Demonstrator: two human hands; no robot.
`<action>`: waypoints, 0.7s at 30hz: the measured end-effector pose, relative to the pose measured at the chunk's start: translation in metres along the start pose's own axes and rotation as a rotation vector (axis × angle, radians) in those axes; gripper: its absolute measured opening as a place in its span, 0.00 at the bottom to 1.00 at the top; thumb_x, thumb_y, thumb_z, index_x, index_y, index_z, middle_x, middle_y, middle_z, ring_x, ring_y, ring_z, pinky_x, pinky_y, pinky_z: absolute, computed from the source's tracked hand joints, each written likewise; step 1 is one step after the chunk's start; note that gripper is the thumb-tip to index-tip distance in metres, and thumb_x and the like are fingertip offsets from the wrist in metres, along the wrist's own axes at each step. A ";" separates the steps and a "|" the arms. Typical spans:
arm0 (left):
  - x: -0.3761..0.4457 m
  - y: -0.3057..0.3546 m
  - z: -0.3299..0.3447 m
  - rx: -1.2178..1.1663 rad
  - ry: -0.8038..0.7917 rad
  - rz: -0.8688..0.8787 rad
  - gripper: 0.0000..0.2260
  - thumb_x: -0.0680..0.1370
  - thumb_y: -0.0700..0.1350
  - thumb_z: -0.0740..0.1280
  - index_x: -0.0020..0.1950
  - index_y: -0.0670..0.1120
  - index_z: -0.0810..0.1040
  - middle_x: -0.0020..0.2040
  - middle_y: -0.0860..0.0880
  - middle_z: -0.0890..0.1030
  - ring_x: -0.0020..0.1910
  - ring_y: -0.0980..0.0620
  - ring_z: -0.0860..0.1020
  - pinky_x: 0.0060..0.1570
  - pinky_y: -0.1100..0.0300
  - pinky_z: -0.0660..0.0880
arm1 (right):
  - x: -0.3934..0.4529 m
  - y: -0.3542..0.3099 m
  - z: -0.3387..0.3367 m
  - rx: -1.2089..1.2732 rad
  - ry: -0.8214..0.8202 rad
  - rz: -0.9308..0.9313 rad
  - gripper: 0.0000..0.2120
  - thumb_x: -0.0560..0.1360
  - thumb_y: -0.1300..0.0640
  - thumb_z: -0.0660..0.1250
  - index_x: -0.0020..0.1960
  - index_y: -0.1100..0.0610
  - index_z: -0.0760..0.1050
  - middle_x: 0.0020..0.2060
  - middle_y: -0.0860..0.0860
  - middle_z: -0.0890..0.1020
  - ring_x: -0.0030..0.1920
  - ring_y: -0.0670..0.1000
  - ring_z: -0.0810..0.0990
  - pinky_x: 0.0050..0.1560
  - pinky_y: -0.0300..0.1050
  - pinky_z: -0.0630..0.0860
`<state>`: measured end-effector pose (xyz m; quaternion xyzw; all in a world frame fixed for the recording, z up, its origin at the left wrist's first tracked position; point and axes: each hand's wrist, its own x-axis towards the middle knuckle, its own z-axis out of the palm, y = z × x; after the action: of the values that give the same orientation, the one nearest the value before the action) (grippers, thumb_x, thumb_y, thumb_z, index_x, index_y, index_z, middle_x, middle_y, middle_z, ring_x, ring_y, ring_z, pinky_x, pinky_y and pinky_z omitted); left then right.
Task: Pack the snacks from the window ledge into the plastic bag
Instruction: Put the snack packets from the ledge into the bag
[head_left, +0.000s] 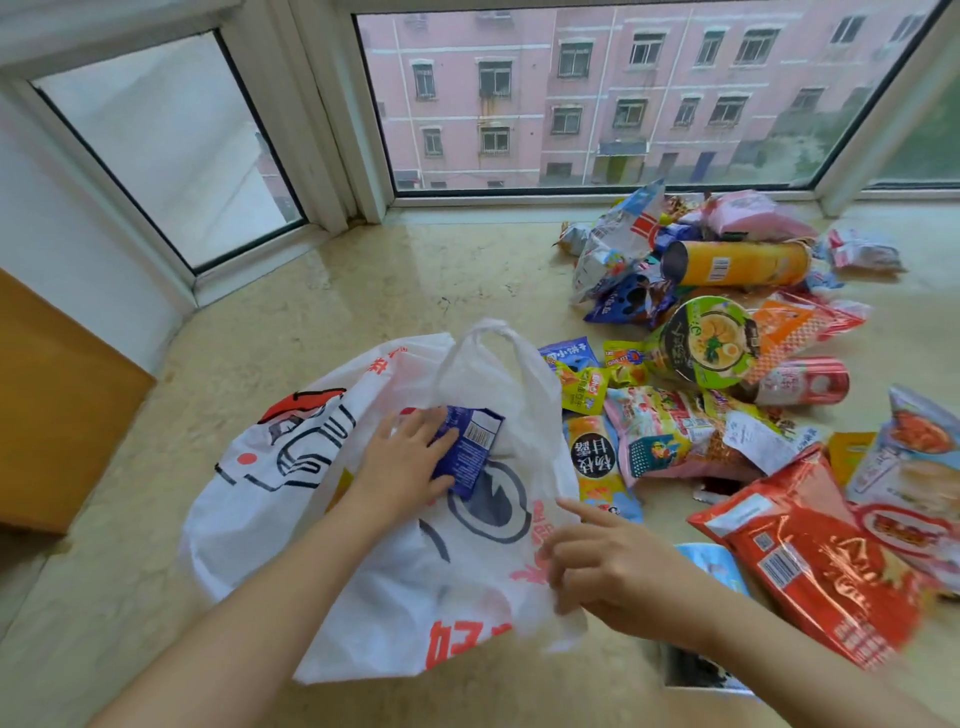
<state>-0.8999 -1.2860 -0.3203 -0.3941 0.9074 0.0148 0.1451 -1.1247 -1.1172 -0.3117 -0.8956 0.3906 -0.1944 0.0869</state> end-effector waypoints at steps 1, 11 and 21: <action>-0.002 0.007 -0.006 -0.062 -0.022 0.045 0.27 0.77 0.65 0.53 0.74 0.56 0.66 0.76 0.52 0.62 0.76 0.50 0.57 0.72 0.50 0.51 | -0.007 -0.002 -0.001 -0.011 0.033 -0.006 0.13 0.73 0.64 0.65 0.36 0.47 0.78 0.39 0.44 0.78 0.52 0.46 0.78 0.72 0.50 0.61; -0.056 0.033 -0.090 0.065 -0.959 0.014 0.22 0.84 0.52 0.51 0.66 0.37 0.71 0.64 0.37 0.74 0.63 0.39 0.72 0.64 0.49 0.66 | -0.026 0.014 -0.021 -0.151 0.080 0.074 0.14 0.66 0.71 0.68 0.35 0.52 0.73 0.37 0.47 0.77 0.47 0.49 0.78 0.66 0.49 0.70; -0.129 0.034 -0.050 0.515 -0.612 -0.131 0.51 0.71 0.73 0.55 0.70 0.48 0.21 0.69 0.42 0.21 0.72 0.25 0.49 0.59 0.35 0.70 | -0.029 -0.011 -0.017 -0.249 0.057 -0.016 0.13 0.70 0.68 0.59 0.42 0.50 0.64 0.29 0.44 0.71 0.30 0.45 0.70 0.69 0.48 0.67</action>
<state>-0.8533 -1.1775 -0.2398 -0.3791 0.7693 -0.1057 0.5034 -1.1425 -1.0886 -0.3007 -0.8968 0.4066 -0.1703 -0.0376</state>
